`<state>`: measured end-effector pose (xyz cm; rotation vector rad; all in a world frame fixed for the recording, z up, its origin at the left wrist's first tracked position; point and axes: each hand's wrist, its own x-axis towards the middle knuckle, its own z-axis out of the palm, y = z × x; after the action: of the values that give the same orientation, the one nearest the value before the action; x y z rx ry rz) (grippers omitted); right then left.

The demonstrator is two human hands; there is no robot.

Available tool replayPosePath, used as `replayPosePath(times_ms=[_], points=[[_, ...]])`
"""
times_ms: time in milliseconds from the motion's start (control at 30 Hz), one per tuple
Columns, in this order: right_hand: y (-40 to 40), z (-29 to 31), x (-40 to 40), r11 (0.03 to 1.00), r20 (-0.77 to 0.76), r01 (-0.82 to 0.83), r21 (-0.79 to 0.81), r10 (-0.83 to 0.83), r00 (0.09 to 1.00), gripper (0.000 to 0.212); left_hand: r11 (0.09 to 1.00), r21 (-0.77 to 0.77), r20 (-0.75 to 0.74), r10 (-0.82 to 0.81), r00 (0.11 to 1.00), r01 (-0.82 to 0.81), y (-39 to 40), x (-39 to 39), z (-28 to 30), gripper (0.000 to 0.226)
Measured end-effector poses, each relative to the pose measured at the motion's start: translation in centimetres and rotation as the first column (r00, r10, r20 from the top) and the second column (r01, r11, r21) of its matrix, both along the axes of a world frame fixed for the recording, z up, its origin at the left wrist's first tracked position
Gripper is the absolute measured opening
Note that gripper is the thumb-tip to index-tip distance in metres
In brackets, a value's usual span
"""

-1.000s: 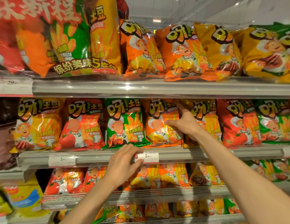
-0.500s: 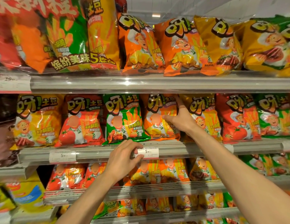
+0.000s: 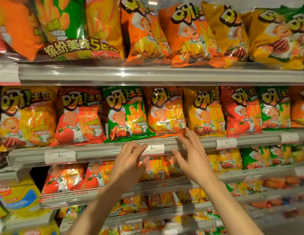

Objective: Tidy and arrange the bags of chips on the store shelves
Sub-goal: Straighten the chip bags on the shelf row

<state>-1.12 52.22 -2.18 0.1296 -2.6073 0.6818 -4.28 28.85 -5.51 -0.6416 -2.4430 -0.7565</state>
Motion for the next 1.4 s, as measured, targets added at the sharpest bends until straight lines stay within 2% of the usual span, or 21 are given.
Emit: replayPosePath(times_ms=[67, 167, 200, 333, 467, 633, 733, 800, 900, 1067, 1200, 1400], points=[[-0.3, -2.8, 1.9, 0.999, 0.031, 0.011, 0.032, -0.012, 0.999, 0.061, 0.999, 0.015, -0.036, -0.030, 0.999, 0.031, -0.3, 1.0, -1.5, 0.038], [-0.2, -6.7, 4.6, 0.992, 0.166, 0.011, 0.129, -0.032, 0.986, 0.084, 0.999, 0.040, 0.063, -0.032, 0.998, 0.029, -0.4, 2.8, -4.1, 0.042], [-0.1, -7.6, 5.6, 0.994, 0.216, 0.020, 0.104, -0.043, 0.976, 0.084, 0.999, 0.041, 0.118, -0.026, 0.993, 0.021, -0.3, 3.5, -4.7, 0.046], [0.4, -10.0, 9.2, 0.992, 0.311, 0.100, -0.079, -0.071, 0.948, 0.057, 0.992, 0.127, 0.318, -0.044, 0.947, 0.004, -0.2, 6.5, -7.6, 0.048], [2.7, -12.1, 10.8, 0.977, 0.376, 0.163, -0.140, -0.100, 0.921, 0.046, 0.967, 0.244, 0.386, -0.030, 0.922, -0.070, 0.6, 9.4, -9.5, 0.034], [7.1, -12.7, 10.4, 0.960, 0.409, 0.157, -0.231, -0.051, 0.911, 0.035, 0.939, 0.300, 0.451, 0.017, 0.892, -0.170, 5.1, 10.9, -9.7, 0.035], [11.4, -12.8, 9.3, 0.966, 0.394, 0.085, -0.243, 0.018, 0.919, 0.023, 0.935, 0.264, 0.412, 0.112, 0.904, -0.236, 9.4, 10.7, -9.3, 0.028], [15.0, -12.7, 8.6, 0.973, 0.390, 0.047, -0.225, 0.046, 0.920, 0.028, 0.927, 0.246, 0.407, 0.167, 0.898, -0.284, 12.6, 10.4, -9.2, 0.034], [20.6, -12.1, 7.8, 0.980, 0.392, 0.017, -0.199, 0.063, 0.918, 0.042, 0.938, 0.207, 0.445, 0.163, 0.881, -0.278, 17.4, 10.4, -8.7, 0.041], [28.3, -10.7, 6.4, 0.973, 0.384, 0.000, -0.233, 0.092, 0.919, 0.046, 0.941, 0.151, 0.403, 0.222, 0.888, -0.303, 23.0, 10.2, -6.4, 0.047], [31.5, -8.2, 4.8, 0.967, 0.308, -0.034, -0.252, 0.114, 0.945, 0.040, 0.958, 0.123, 0.360, 0.201, 0.911, -0.260, 25.5, 9.1, -3.8, 0.043], [31.6, -4.0, 0.9, 0.992, 0.105, -0.066, -0.104, 0.077, 0.992, 0.027, 0.990, 0.003, 0.207, 0.138, 0.969, -0.141, 26.8, 4.9, 0.2, 0.040]])
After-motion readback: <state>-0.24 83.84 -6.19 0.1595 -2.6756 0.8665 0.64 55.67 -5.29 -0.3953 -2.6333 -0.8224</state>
